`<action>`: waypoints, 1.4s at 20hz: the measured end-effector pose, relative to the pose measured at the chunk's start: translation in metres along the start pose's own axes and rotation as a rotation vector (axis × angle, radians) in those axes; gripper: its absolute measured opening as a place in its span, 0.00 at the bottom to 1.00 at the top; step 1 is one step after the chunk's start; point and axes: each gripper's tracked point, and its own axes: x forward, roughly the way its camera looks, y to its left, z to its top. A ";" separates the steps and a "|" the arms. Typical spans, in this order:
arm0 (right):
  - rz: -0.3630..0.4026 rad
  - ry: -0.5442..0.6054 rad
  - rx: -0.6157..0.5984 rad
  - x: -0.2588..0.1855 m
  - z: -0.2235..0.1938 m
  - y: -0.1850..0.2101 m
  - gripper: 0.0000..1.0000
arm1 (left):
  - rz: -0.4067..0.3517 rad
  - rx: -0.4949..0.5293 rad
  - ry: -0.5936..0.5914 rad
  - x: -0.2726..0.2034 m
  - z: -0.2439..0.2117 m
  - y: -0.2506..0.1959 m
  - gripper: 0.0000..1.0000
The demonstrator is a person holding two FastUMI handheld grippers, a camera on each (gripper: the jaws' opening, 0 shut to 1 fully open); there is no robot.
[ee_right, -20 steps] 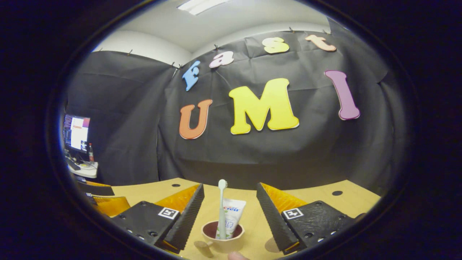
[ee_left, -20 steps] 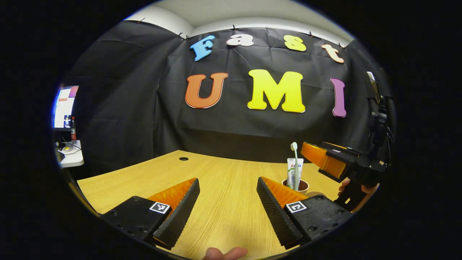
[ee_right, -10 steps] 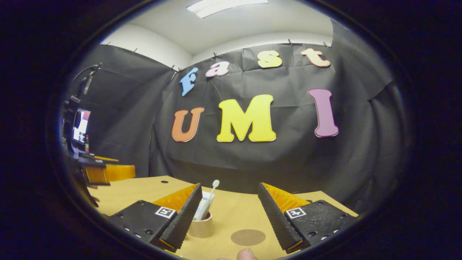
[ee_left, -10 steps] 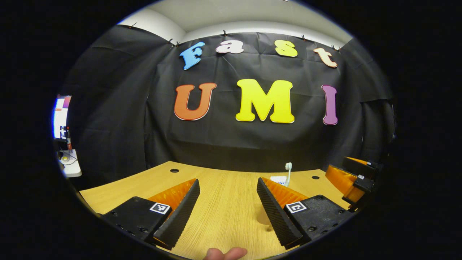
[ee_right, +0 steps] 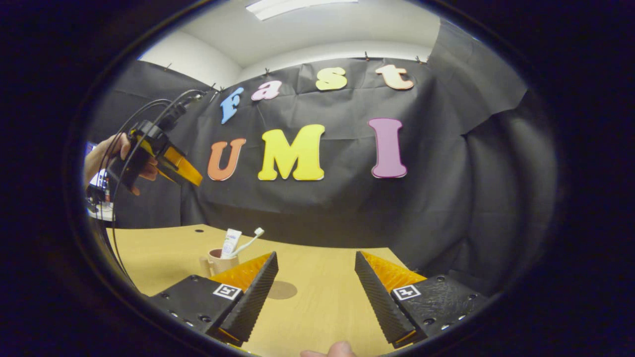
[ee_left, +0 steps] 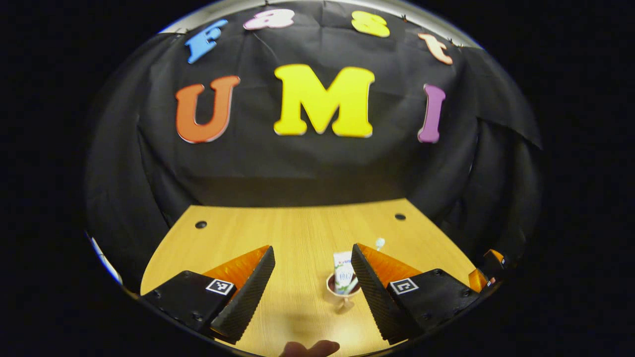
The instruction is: Put the toothbrush and toothpaste on the desktop into the cup, then pick up the cup and place it on the coaster on the desktop.
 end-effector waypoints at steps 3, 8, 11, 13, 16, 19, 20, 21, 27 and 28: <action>-0.059 0.025 -0.016 -0.025 -0.022 -0.031 0.96 | -0.023 -0.001 0.288 0.012 -0.037 -0.013 1.00; -0.075 0.100 0.122 -0.054 -0.053 -0.052 0.94 | -0.014 -0.096 0.653 0.026 -0.107 -0.033 0.99; -0.134 0.099 0.170 -0.058 -0.058 -0.081 0.94 | -0.038 -0.123 0.716 0.029 -0.123 -0.042 0.99; -0.166 0.105 0.192 -0.064 -0.060 -0.095 0.95 | -0.042 -0.134 0.734 0.029 -0.123 -0.046 0.99; -0.198 0.086 0.232 -0.074 -0.052 -0.107 0.95 | -0.038 -0.137 0.765 0.031 -0.122 -0.051 0.99; -0.212 0.066 0.242 -0.076 -0.051 -0.109 0.91 | -0.028 -0.127 0.804 0.033 -0.121 -0.053 0.90; -0.217 0.065 0.242 -0.076 -0.051 -0.110 0.99 | -0.027 -0.128 0.814 0.033 -0.119 -0.054 0.99; -0.219 0.066 0.241 -0.076 -0.052 -0.111 0.95 | -0.030 -0.130 0.821 0.034 -0.115 -0.055 0.99; -0.235 0.061 0.251 -0.080 -0.053 -0.113 0.95 | -0.013 -0.124 0.834 0.033 -0.077 -0.045 0.94; -0.234 0.061 0.252 -0.080 -0.054 -0.113 0.95 | -0.006 -0.128 0.837 0.034 -0.070 -0.042 0.91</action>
